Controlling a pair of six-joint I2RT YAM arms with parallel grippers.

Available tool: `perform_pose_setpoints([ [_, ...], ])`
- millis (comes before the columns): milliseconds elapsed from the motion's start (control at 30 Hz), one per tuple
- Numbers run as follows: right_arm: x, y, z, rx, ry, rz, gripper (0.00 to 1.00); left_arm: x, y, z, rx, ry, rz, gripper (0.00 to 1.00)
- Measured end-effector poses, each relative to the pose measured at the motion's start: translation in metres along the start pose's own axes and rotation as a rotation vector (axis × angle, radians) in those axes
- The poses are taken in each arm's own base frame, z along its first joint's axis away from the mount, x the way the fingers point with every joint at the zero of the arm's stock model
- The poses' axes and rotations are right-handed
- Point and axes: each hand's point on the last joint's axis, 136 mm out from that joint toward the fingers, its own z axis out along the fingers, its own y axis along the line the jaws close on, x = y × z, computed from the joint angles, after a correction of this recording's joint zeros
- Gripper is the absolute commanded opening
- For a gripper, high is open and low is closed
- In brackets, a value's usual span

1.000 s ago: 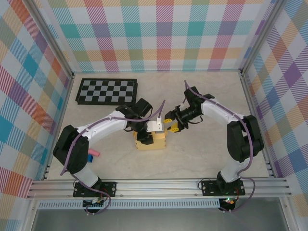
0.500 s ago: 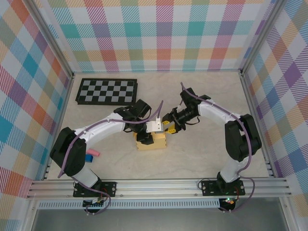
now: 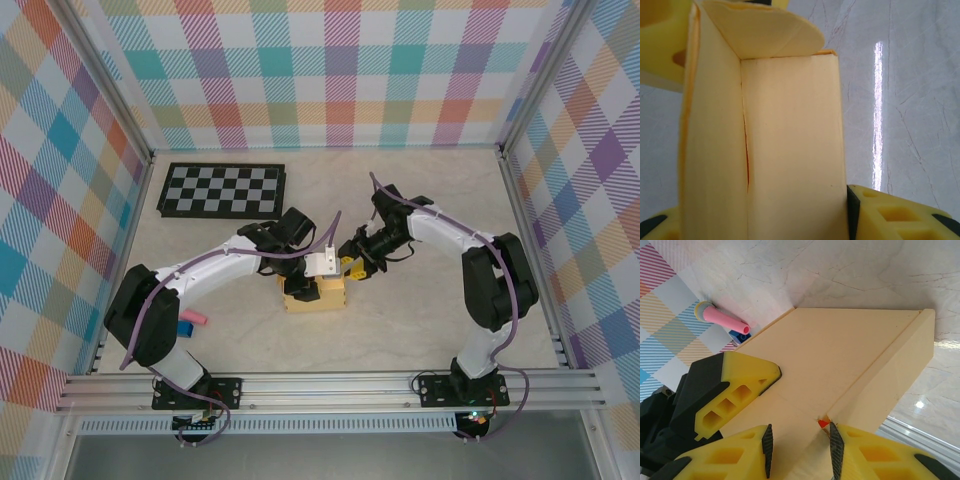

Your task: Fold the paper box

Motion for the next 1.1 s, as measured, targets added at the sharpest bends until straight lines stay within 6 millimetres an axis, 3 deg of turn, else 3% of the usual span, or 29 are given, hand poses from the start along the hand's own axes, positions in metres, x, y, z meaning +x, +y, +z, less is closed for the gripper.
perform_pose_setpoints([
  [467, -0.005, -0.006, -0.004, 0.030, -0.096, -0.111, 0.31, -0.001, 0.000, 0.000, -0.013, -0.015, 0.006, 0.50],
  [567, -0.006, -0.005, -0.004, 0.017, -0.113, -0.116, 0.39, -0.002, 0.000, 0.000, -0.014, -0.017, 0.007, 0.49],
  [733, -0.006, -0.003, -0.003, 0.000, -0.114, -0.080, 0.45, -0.002, 0.000, 0.001, -0.015, -0.015, 0.010, 0.48],
  [1100, 0.012, 0.012, -0.013, -0.020, -0.045, 0.019, 0.42, -0.004, 0.000, 0.001, -0.031, -0.023, 0.023, 0.48],
])
